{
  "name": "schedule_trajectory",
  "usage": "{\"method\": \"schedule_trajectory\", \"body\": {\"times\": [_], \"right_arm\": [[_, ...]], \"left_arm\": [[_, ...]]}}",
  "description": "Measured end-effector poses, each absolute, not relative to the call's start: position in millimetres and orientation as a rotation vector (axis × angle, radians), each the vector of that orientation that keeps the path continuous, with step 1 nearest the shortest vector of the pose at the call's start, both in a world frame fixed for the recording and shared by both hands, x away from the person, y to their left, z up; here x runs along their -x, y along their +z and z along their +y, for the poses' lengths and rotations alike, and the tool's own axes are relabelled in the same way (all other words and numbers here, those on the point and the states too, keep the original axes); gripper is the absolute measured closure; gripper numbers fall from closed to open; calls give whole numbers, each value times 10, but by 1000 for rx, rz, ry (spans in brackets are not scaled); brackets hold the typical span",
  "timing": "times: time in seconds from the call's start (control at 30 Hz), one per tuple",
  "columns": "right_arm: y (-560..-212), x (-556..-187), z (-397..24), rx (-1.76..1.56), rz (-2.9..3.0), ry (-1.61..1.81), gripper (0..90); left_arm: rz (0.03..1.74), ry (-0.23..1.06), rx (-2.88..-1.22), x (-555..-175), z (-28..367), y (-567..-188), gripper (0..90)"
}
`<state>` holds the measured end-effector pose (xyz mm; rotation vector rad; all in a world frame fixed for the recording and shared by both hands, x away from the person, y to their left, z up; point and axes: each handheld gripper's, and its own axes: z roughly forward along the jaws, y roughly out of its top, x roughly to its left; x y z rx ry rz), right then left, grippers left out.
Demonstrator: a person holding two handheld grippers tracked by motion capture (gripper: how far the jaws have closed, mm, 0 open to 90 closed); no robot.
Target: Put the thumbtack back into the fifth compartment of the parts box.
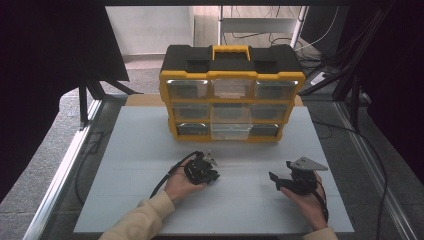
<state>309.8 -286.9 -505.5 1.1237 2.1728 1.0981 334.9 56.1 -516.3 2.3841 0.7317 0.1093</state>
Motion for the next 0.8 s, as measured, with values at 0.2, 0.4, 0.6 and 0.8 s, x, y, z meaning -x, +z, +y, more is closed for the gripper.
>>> {"method": "schedule_trajectory", "body": {"times": [0.2,0.4,0.6,0.8], "right_arm": [[-5057,-3099,-2866,-1123,2173,1097,213],[-5058,-3099,-2862,-1125,2174,1099,213],[-5057,-3099,-2863,-1124,2173,1100,213],[-5055,-3100,-2864,-1125,2172,1101,213]], "left_arm": [[770,86,-2250,-3315,780,-5045,813],[789,108,-2137,-3276,962,-4871,813],[789,145,-2045,-3222,1134,-4678,813],[799,172,-1985,-3217,1250,-4543,813]]}}
